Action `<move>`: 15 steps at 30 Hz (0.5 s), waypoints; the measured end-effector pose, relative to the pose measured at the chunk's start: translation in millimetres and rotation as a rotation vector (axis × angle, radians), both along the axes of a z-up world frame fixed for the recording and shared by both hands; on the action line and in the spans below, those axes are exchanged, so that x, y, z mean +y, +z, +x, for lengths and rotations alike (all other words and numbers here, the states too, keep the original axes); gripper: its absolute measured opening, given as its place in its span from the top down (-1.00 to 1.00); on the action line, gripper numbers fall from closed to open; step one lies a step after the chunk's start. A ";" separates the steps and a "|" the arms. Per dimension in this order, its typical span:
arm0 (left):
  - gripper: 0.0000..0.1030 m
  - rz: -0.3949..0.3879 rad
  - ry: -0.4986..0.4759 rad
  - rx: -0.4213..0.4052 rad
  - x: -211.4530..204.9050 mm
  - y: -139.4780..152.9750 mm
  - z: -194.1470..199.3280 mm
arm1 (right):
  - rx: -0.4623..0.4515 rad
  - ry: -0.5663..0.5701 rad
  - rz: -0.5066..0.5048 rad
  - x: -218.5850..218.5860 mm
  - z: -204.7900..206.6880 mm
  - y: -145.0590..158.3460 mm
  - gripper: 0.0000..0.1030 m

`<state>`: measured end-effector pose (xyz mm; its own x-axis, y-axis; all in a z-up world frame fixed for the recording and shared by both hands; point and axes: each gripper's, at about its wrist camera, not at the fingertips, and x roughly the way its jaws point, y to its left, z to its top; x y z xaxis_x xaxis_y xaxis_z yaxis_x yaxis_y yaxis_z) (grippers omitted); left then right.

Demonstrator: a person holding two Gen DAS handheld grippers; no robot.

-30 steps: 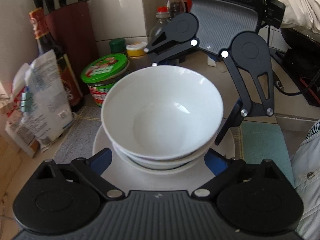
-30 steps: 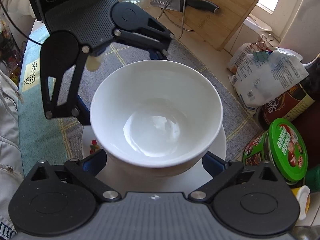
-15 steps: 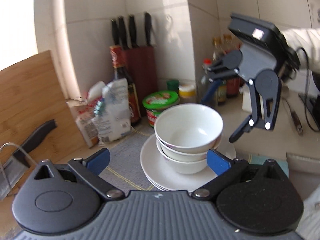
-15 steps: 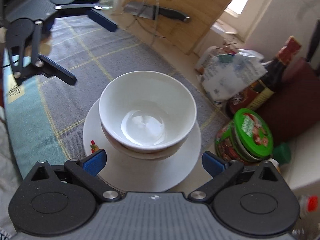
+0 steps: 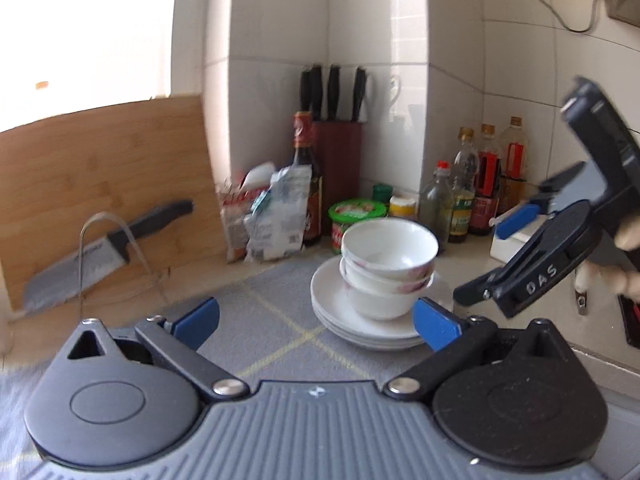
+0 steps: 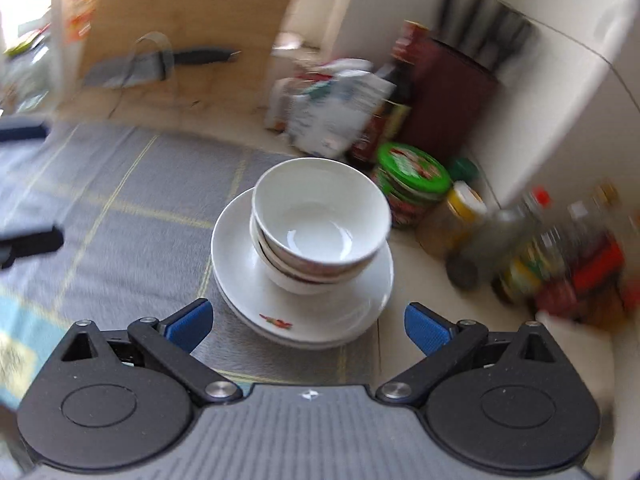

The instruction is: Organize plates and bowls

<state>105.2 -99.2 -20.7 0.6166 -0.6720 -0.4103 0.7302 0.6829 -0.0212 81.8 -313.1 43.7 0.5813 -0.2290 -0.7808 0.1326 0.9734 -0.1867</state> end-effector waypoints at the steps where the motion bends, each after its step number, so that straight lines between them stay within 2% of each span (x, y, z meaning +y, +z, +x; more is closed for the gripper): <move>1: -0.99 0.025 0.032 0.030 2.2 0.4 0.1 | -0.025 -0.068 0.026 2.8 -8.6 1.6 -1.00; 3: -0.99 0.070 0.119 0.068 3.6 3.0 -0.9 | -0.060 -0.151 0.064 8.4 -21.5 2.7 -1.00; 5: -0.98 0.073 0.170 0.070 6.2 7.7 -4.4 | -0.077 -0.203 0.075 16.8 -31.1 3.8 -1.00; 10: -0.99 0.120 0.213 0.080 1.9 23.2 -15.0 | -0.100 -0.268 0.124 28.9 -45.1 13.0 -1.00; 15: -0.99 0.121 0.240 0.093 -3.5 35.5 -22.4 | -0.131 -0.300 0.119 31.9 -58.8 25.3 -1.00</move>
<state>82.8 -102.7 14.8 0.7077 -0.4542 -0.5412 0.5463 0.8375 0.0114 22.9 -281.3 69.1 0.5987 -0.3167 -0.7357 0.4318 0.9012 -0.0366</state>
